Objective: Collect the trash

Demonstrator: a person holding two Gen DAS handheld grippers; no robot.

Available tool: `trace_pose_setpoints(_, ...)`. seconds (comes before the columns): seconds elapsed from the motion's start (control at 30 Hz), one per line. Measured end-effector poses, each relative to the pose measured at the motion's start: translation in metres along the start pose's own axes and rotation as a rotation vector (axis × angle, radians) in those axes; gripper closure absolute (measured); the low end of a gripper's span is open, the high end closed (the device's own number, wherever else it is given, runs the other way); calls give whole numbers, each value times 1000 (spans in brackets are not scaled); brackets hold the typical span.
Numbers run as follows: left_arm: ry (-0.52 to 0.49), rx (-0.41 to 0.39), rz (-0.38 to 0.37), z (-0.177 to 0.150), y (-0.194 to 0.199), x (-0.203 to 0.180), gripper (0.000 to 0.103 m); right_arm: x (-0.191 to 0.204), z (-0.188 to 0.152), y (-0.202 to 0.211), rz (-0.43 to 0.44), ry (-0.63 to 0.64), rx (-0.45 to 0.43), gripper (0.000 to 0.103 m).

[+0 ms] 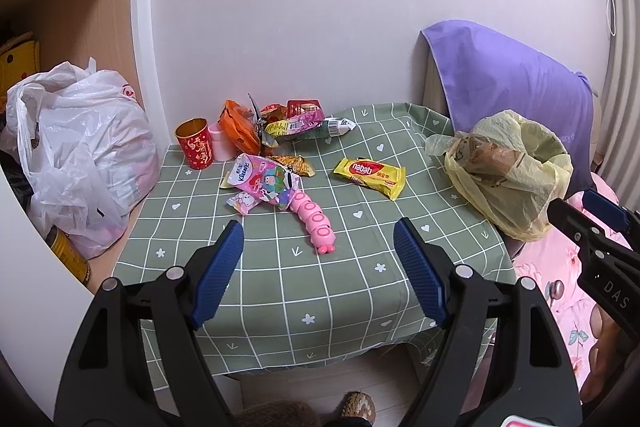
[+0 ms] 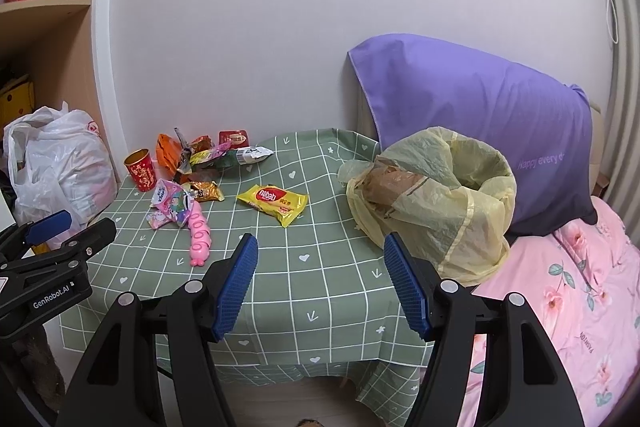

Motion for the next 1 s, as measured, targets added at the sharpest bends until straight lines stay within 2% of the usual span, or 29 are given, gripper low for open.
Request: trace_pose_setpoints(1.0, -24, -18, -42, 0, 8, -14, 29, -20, -4, 10, -24, -30, -12, 41)
Point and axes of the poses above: each gripper's, at about its wrist camera, not at the fingertips, and y roughly against the way its jaws point, x to its left, z to its top, the point moved 5 cm from there along -y, roughly the way its jaws point, and after that the axes turned 6 degrees about -z, right-handed, at the moved point
